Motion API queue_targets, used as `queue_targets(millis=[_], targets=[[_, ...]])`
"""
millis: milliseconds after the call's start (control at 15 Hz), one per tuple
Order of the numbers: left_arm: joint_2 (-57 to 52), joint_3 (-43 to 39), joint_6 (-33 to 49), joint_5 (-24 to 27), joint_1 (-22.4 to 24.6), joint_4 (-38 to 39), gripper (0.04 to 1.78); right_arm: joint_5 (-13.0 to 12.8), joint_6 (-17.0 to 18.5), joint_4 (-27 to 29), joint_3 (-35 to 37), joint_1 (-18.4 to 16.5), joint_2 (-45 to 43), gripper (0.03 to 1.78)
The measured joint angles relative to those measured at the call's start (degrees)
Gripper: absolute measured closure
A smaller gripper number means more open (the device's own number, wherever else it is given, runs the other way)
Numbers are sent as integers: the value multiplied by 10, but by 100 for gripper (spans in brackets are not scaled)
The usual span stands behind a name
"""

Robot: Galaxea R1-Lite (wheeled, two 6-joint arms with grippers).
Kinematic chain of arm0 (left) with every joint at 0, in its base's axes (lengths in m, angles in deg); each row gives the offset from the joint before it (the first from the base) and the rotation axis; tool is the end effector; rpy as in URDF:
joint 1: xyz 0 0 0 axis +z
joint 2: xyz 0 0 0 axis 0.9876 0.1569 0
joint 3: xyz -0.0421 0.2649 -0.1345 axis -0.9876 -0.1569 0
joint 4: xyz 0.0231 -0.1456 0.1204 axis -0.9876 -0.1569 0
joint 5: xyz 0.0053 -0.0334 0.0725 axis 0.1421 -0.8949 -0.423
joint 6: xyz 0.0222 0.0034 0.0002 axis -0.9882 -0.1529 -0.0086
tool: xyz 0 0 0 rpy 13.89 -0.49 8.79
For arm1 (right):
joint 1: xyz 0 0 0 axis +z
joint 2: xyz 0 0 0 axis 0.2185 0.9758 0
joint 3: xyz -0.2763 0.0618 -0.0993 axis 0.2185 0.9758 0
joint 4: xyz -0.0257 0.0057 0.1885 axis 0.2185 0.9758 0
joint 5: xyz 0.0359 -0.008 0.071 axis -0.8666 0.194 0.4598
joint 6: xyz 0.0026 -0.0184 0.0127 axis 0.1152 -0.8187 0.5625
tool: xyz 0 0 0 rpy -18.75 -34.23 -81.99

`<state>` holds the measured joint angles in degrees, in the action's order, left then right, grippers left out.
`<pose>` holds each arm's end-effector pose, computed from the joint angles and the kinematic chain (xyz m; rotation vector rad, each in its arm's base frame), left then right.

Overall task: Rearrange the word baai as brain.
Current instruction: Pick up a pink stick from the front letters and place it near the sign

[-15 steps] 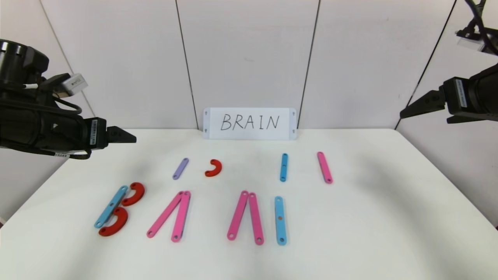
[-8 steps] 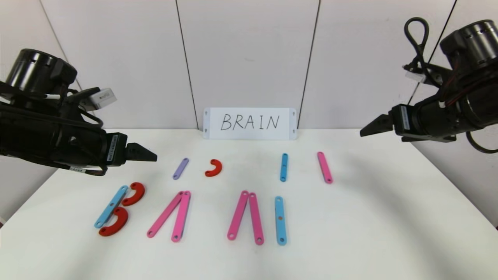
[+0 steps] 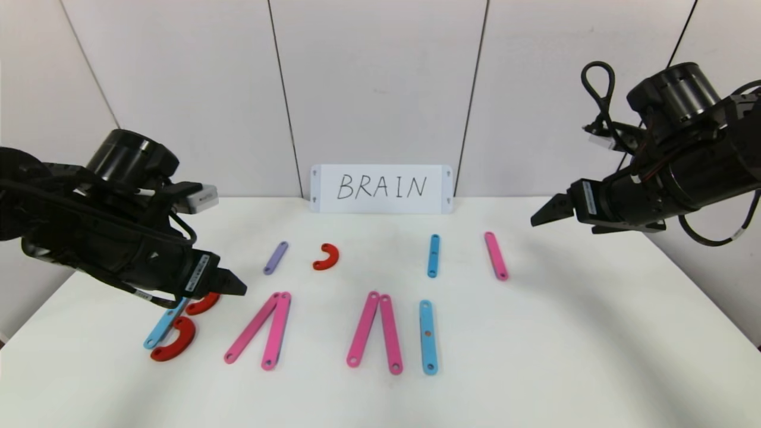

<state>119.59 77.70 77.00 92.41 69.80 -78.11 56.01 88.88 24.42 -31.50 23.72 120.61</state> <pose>0.2591 -0.0524 0.2069 0.0987 0.9566 -0.2430 0.3051 0.0619 0.2440 0.1803 0.9173 0.1577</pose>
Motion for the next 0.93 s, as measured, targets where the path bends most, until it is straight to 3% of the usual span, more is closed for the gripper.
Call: queue_targets(millis=[333, 933], targets=[[3, -30, 3, -30, -1, 6, 13, 0, 0, 0, 0, -1, -1, 8], [20, -60, 0, -33, -17, 7, 13, 1, 0, 0, -1, -9, -4, 8]])
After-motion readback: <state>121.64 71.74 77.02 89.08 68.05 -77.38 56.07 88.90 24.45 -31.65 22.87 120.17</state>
